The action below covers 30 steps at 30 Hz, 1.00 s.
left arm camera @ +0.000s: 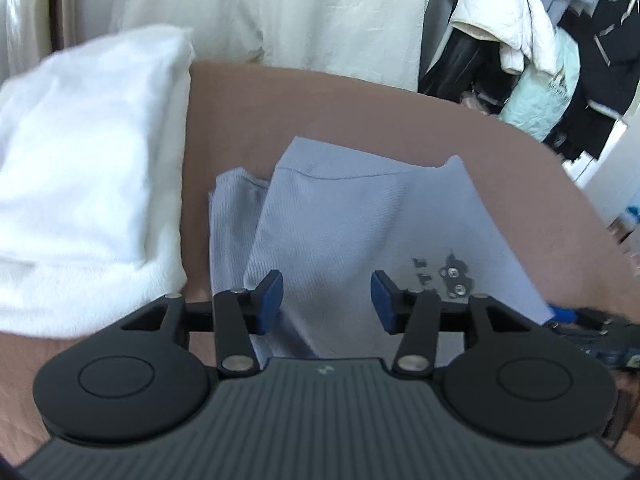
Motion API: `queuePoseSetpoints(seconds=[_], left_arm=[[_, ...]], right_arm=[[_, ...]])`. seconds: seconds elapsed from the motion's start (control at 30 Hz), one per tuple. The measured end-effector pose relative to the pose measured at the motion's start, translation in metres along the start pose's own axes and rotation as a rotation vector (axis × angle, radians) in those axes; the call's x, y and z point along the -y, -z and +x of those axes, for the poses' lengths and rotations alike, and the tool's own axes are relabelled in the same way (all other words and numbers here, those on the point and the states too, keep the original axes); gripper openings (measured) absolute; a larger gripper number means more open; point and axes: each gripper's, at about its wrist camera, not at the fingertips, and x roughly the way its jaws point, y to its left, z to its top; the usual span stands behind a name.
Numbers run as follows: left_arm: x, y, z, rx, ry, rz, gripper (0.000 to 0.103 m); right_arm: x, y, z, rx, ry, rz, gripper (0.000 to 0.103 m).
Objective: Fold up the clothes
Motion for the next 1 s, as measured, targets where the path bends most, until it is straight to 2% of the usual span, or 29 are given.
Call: queuePoseSetpoints(seconds=[0.03,0.07,0.2,0.23,0.33,0.43,0.5,0.67,0.77,0.83,0.9,0.93,1.0], left_arm=[[0.002,0.002,0.004,-0.019,-0.008,0.011,0.051],[0.000,0.007,0.010,-0.066,-0.010,0.010,0.056],[-0.009,0.031,0.035,-0.280,-0.013,-0.003,0.057],[-0.006,0.033,0.034,-0.293,-0.025,0.021,0.057],[0.007,0.035,0.029,-0.308,-0.071,0.101,0.057],[0.016,0.037,0.031,-0.311,-0.099,0.166,0.059],[0.015,0.035,0.026,-0.305,-0.090,0.168,0.059],[-0.008,0.021,0.008,-0.229,0.000,0.039,0.059],[-0.023,0.013,0.003,-0.178,0.058,-0.037,0.059],[-0.022,0.012,0.011,-0.231,0.093,-0.034,0.059],[-0.016,0.020,0.025,-0.333,0.052,0.036,0.058],[-0.013,0.023,0.027,-0.343,0.034,0.066,0.058],[-0.015,0.018,0.022,-0.328,0.033,0.059,0.059]], right_arm=[[-0.002,-0.001,0.001,0.016,-0.007,-0.017,0.015],[-0.005,-0.005,0.001,0.037,-0.014,-0.025,0.009],[-0.022,-0.029,-0.031,0.171,0.043,-0.065,0.007],[-0.026,-0.032,-0.040,0.188,0.064,-0.109,0.007],[-0.023,-0.025,-0.035,0.132,0.102,-0.155,0.007],[-0.010,-0.007,-0.012,0.069,0.102,-0.075,0.006],[-0.005,0.000,-0.001,0.042,0.105,-0.042,0.006],[-0.016,-0.026,-0.014,0.096,0.108,-0.061,0.005],[-0.017,-0.026,-0.012,0.098,0.114,-0.060,0.005],[-0.014,-0.020,-0.008,0.080,0.119,-0.046,0.005],[-0.010,-0.016,-0.005,0.067,0.112,-0.012,0.005],[-0.011,-0.016,-0.006,0.070,0.110,-0.006,0.005],[-0.014,-0.020,-0.009,0.090,0.110,-0.012,0.005]])
